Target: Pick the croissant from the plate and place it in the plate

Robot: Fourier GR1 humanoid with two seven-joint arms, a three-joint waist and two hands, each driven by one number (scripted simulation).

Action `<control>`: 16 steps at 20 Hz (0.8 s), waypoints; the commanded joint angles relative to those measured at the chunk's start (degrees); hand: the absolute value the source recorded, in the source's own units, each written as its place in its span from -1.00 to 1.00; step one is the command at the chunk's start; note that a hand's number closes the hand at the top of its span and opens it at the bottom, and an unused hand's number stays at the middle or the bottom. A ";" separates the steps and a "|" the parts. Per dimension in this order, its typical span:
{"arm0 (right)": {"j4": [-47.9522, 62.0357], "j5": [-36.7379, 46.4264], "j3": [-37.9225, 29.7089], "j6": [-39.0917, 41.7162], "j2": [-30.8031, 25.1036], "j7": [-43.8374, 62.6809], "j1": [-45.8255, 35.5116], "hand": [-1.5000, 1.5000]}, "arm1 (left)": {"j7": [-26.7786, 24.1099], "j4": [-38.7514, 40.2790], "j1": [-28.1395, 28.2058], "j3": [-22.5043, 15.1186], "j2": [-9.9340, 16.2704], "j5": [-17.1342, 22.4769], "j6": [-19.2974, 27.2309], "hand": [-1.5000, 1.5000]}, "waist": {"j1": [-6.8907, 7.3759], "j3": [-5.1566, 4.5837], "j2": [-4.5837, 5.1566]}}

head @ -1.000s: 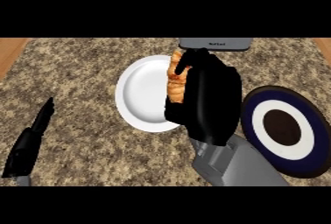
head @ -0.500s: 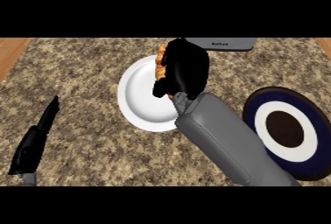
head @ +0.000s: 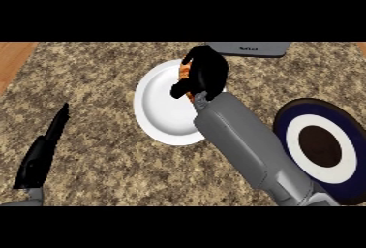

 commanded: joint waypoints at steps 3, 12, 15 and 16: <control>10.78 -6.71 2.29 -13.35 0.34 1.12 -2.63 -1.00 | 2.87 -0.30 -2.55 -0.73 -0.67 -0.36 -0.18 0.00 | -0.15 0.03 0.04; 8.49 -1.51 1.43 -34.98 0.34 2.91 -3.49 -1.00 | -0.33 0.08 2.73 0.41 -0.90 -0.75 0.99 0.00 | -1.96 0.00 -0.80; 6.93 2.37 -0.59 -37.85 0.34 6.02 -0.94 -1.00 | 0.04 -0.43 3.45 1.97 -0.13 0.19 0.75 0.00 | -4.13 0.01 -1.40; 5.02 2.48 -0.54 -39.23 0.34 5.22 0.38 -1.00 | -0.02 -0.89 4.01 2.97 0.98 1.56 -0.78 0.00 | -4.04 0.03 -1.38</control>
